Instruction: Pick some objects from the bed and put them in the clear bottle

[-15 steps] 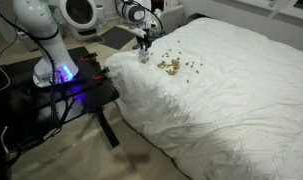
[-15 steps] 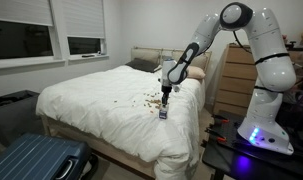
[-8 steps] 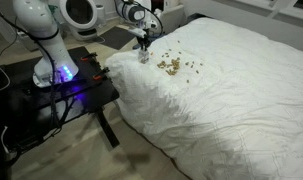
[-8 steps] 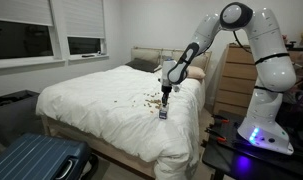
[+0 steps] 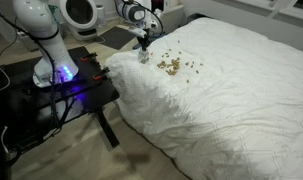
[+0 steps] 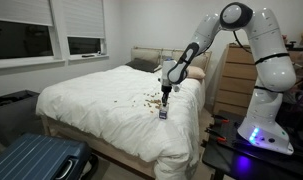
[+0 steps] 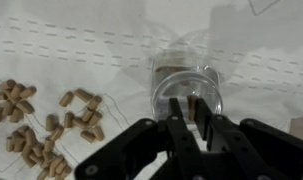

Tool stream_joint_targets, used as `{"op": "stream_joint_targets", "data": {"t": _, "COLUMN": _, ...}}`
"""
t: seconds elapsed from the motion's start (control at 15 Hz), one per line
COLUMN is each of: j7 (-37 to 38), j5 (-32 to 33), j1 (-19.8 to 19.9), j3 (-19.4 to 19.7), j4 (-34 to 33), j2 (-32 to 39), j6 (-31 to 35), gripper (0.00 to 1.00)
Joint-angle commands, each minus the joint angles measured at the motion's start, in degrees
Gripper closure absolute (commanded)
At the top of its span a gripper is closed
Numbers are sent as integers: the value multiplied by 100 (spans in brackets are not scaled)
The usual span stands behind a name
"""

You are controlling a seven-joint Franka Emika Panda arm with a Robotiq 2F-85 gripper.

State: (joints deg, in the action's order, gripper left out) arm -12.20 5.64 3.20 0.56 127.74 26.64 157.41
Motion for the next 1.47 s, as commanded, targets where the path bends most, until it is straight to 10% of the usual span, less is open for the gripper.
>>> {"op": "stream_joint_targets", "data": {"t": 0.0, "j7": -57, "j5": 64, "j1": 46, "j3": -11, "j4": -64, "j2": 4, "j6": -47, "gripper": 60}}
{"op": "stream_joint_targets", "data": {"t": 0.13, "j7": -52, "j5": 63, "j1": 46, "j3": -11, "j4": -59, "j2": 0, "j6": -38, "gripper": 63}}
{"op": "stream_joint_targets", "data": {"t": 0.4, "j7": -87, "j5": 76, "j1": 56, "j3": -19, "j4": -52, "j2": 20, "j6": 66, "gripper": 34}}
{"op": "stream_joint_targets", "data": {"t": 0.47, "j7": -7, "j5": 152, "j1": -10, "j3": 58, "j4": -45, "j2": 21, "j6": 81, "gripper": 78}}
{"op": "stream_joint_targets", "data": {"t": 1.07, "j7": 1, "j5": 104, "j1": 17, "j3": 48, "j4": -84, "j2": 37, "j6": -45, "gripper": 100}}
{"op": "stream_joint_targets", "data": {"t": 1.13, "j7": 9, "j5": 106, "j1": 14, "j3": 54, "j4": -89, "j2": 38, "j6": -56, "gripper": 74}}
{"op": "stream_joint_targets", "data": {"t": 1.4, "j7": 8, "j5": 91, "j1": 24, "j3": 48, "j4": -107, "j2": 53, "j6": -77, "gripper": 50}}
